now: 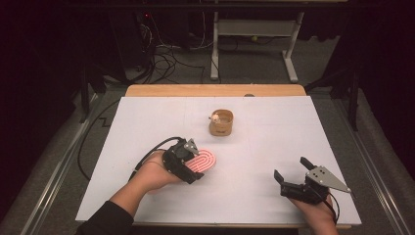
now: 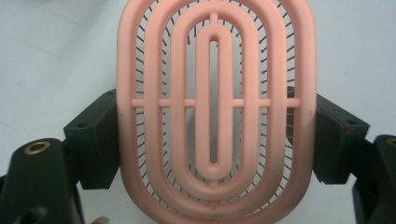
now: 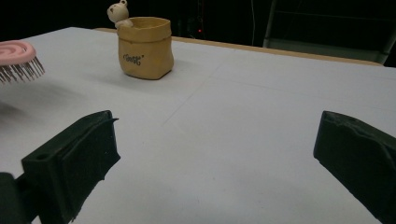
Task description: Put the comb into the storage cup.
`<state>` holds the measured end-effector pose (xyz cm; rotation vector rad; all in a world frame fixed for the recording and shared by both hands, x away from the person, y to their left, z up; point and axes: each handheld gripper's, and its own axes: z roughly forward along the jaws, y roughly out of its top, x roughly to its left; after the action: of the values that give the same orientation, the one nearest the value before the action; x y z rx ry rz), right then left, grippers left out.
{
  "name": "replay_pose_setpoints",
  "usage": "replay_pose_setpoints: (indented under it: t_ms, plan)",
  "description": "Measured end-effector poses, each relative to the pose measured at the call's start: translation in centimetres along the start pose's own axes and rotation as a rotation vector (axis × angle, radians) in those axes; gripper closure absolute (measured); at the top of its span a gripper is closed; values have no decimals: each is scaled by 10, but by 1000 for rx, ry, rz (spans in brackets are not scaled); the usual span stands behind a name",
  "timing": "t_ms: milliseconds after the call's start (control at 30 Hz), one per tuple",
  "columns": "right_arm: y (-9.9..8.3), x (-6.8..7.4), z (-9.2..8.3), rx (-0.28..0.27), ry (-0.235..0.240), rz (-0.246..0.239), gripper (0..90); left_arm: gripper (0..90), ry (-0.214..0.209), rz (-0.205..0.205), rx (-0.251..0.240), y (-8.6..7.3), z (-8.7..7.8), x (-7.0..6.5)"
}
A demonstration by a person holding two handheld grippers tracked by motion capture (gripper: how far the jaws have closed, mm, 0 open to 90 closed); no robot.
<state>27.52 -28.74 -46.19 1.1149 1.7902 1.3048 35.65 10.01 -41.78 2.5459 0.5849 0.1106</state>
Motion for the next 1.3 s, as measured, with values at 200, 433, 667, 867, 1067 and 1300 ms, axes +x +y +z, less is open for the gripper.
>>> replay_pose_setpoints:
  t_ms: [200, 433, 667, 867, 1067, 1300]
  plan:
    - [0, 0, -1, -1, -1, 2, 0, 183, 16, -20, -60, -2, -3, -1]
    - [0, 1, 0, 2, -3, 2, 0, 183, 59, -78, -169, -5, -8, -3]
    - [0, 1, 0, 3, -4, 1, 0, 183, 67, -119, -267, -8, -15, -2]
    - [0, 1, 0, 3, -4, 4, 0, 183, 66, -150, -348, -10, -17, -5]
    - [0, 1, 0, 5, -4, 5, 0, 183, 91, -161, -441, -13, -18, -9]
    - [-1, 2, 0, 7, -5, 8, 0, 183, 117, -166, -530, -15, -18, -14]
